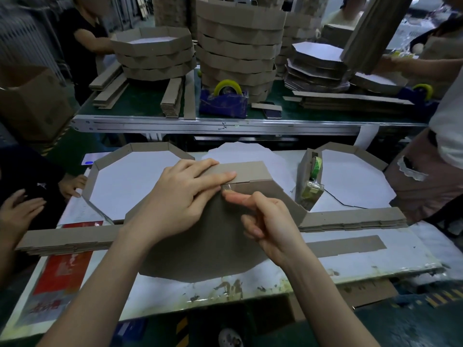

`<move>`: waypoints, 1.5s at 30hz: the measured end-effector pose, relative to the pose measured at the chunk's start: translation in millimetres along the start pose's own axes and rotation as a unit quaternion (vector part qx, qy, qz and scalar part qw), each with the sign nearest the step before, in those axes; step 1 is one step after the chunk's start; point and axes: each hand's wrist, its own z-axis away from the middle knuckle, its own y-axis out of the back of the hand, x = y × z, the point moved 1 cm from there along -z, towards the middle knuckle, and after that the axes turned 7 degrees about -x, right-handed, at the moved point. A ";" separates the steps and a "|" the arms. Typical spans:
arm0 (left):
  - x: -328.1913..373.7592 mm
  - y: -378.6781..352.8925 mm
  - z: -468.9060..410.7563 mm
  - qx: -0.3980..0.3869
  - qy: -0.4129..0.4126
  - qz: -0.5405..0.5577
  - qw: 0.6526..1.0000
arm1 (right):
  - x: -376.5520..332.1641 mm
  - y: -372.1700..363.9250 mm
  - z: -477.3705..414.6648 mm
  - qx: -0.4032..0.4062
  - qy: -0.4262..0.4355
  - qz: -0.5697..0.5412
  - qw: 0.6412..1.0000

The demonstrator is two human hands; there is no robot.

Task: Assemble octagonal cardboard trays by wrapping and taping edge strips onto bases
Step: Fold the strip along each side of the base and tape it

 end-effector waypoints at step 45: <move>20.1 0.0 -31.1 0.024 0.057 -0.183 0.981 | -45.3 58.1 -49.2 0.026 0.092 0.402 0.911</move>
